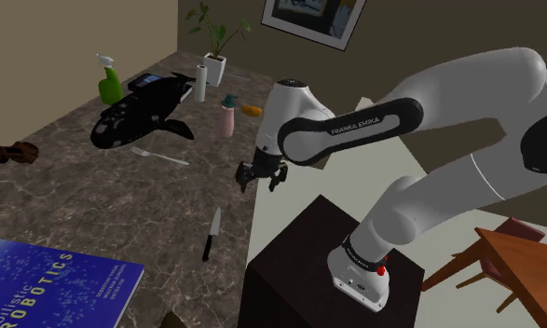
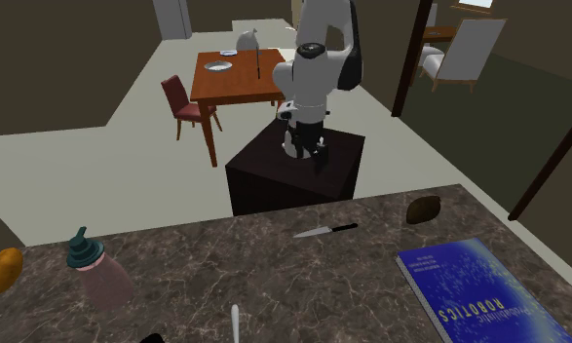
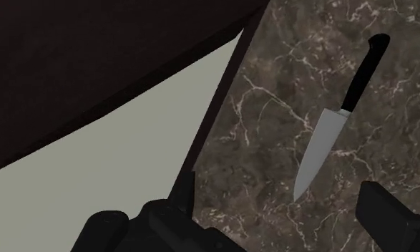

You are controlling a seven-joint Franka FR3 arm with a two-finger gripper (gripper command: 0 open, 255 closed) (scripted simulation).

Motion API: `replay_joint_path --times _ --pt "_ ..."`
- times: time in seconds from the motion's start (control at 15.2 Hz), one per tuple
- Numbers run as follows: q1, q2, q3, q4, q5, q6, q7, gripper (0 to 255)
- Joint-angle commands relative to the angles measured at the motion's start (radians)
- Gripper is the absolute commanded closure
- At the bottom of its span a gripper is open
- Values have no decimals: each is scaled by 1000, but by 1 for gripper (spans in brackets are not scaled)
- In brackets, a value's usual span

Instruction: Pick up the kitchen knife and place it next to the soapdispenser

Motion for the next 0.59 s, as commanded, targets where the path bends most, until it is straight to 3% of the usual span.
replay_joint_path --times 0.0,0.26,0.53 --pt "-21 97 52 25 -19 71 91 0" --pt "-72 296 138 82 -125 197 298 0" --pt "-87 516 157 165 -333 287 565 0"
